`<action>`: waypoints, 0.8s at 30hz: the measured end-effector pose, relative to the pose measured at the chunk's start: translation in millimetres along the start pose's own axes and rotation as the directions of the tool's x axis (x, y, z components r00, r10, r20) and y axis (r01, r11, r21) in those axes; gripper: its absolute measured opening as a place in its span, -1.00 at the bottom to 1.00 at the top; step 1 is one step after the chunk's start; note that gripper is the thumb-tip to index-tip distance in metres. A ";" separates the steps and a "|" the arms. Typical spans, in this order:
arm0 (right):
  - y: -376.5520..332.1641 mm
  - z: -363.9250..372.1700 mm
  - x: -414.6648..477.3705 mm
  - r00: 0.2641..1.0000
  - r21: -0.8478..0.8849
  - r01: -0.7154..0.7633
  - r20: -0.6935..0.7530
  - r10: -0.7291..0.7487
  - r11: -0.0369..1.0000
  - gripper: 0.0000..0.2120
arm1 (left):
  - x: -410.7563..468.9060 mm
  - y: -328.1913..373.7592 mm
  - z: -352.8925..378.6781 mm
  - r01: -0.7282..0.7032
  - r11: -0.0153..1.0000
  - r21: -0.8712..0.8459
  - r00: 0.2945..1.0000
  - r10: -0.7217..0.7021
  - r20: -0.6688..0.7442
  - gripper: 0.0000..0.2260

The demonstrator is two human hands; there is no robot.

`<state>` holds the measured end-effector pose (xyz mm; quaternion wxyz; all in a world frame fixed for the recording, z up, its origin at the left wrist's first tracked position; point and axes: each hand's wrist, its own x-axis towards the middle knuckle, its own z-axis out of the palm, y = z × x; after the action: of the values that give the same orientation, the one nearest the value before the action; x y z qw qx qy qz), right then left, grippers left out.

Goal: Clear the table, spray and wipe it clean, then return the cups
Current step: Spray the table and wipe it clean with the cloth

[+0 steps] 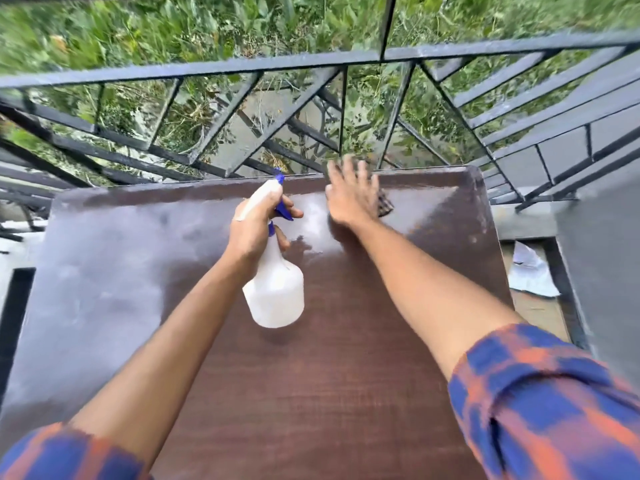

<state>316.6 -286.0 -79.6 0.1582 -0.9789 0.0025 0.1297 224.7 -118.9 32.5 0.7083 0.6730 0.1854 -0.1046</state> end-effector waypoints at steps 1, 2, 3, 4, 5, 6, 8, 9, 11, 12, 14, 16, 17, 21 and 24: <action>-11.6 4.4 -2.2 0.999 0.002 0.044 0.030 -0.044 0.999 -0.44 | 0.8 -0.9 -0.5 -0.003 1.000 -0.003 1.000 0.003 0.005 -0.68; -14.9 4.4 -3.6 0.996 0.015 0.063 0.058 -0.064 0.998 -0.44 | 1.5 -2.3 -0.2 -0.004 1.000 -0.008 1.000 0.004 0.010 -0.68; -10.1 1.5 -3.7 0.993 0.019 0.087 0.076 -0.088 0.996 -0.45 | 1.9 -2.9 0.9 -0.002 1.000 -0.010 1.000 0.002 0.014 -0.69; -0.1 -2.2 -4.0 0.988 0.009 0.126 0.086 -0.127 0.992 -0.45 | 3.0 -3.5 1.1 0.001 1.000 -0.007 1.000 -0.001 0.020 -0.69; 14.9 -6.6 -4.2 0.983 -0.013 0.163 0.089 -0.161 0.987 -0.46 | 4.5 -3.8 1.9 0.003 1.000 -0.006 1.000 -0.003 0.027 -0.68; 32.5 -11.5 -4.8 0.982 -0.033 0.175 0.085 -0.171 0.984 -0.46 | 5.7 -4.0 2.7 0.005 1.000 -0.004 0.999 -0.005 0.032 -0.68; 77.2 -22.7 -5.0 0.997 -0.047 0.074 0.032 -0.073 0.996 -0.46 | 6.8 -4.9 5.2 0.020 1.000 -0.002 0.999 -0.020 0.040 -0.68; 103.8 -29.6 -5.7 0.999 -0.037 -0.031 -0.010 0.031 0.999 -0.46 | 6.6 -5.0 7.2 0.029 1.000 -0.002 0.998 -0.029 0.047 -0.68; 157.0 -46.8 -8.2 0.975 0.001 -0.215 -0.055 0.214 0.977 -0.45 | 7.2 -5.5 11.9 0.039 0.999 -0.001 0.997 -0.039 0.064 -0.68; 179.1 -55.1 -10.5 0.967 0.015 -0.252 -0.040 0.252 0.968 -0.45 | 7.9 -5.9 14.1 0.039 0.999 0.000 0.997 -0.039 0.073 -0.68; 204.0 -63.3 -13.7 0.973 0.003 -0.229 0.002 0.229 0.973 -0.45 | 9.7 -5.8 19.1 0.036 0.999 0.000 0.996 -0.036 0.086 -0.68; 206.8 -61.0 -17.9 0.974 -0.004 -0.225 0.008 0.225 0.974 -0.44 | 9.8 -5.7 26.3 0.050 0.999 -0.012 0.994 -0.049 0.094 -0.69; 204.7 -58.5 -22.6 0.968 0.008 -0.251 -0.009 0.251 0.968 -0.44 | 8.8 -5.1 30.9 0.061 0.998 -0.028 0.993 -0.058 0.100 -0.70; 206.6 -43.5 -58.9 0.939 0.052 -0.311 -0.135 0.315 0.949 -0.46 | 5.7 -4.3 46.1 0.076 0.994 -0.077 0.990 -0.066 0.121 -0.72; 208.2 -27.6 -92.6 0.899 0.068 -0.379 -0.210 0.385 0.923 -0.46 | 6.8 -7.8 51.3 0.079 0.994 -0.073 0.987 -0.068 0.142 -0.71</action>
<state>224.6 -495.7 -95.1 0.1410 -0.9654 0.2136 0.0494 234.0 -169.7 24.0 0.7410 0.6284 0.1642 -0.1703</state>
